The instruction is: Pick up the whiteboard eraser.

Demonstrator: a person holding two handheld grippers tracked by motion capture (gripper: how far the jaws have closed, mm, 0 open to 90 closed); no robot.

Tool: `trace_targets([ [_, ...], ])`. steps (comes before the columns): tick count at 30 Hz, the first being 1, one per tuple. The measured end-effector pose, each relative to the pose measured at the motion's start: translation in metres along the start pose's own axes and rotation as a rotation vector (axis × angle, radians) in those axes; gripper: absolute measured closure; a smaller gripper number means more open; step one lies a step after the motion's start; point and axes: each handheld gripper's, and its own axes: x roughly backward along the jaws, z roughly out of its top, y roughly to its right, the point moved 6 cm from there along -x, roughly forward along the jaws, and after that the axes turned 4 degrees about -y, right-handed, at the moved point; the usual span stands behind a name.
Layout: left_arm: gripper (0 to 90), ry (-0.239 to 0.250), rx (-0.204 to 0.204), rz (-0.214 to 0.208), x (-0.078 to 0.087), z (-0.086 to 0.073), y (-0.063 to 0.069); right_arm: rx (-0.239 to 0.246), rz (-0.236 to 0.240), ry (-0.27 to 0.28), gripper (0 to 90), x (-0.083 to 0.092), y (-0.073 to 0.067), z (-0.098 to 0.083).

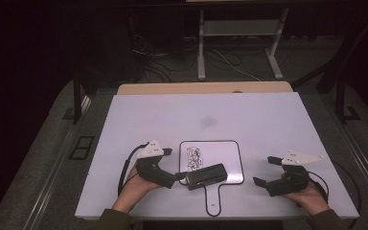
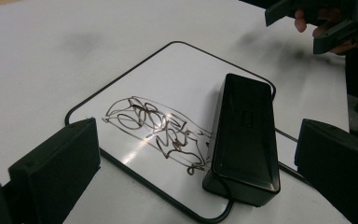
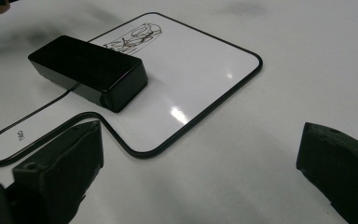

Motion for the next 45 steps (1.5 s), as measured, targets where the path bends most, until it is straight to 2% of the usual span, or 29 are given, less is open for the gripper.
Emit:
trace_targets([
  [15,0.0,0.007,-0.013,-0.026,-0.008,0.009,0.006,0.001,0.017,-0.007,0.0,-0.003,-0.001,0.0],
  [32,0.0,-0.003,-0.031,-0.054,-0.03,0.023,0.009,-0.004,0.02,-0.008,0.0,-0.004,0.0,-0.001],
  [45,0.0,0.0,-0.054,-0.088,-0.048,0.044,0.016,-0.009,0.014,0.0,0.0,-0.003,0.001,-0.001],
])
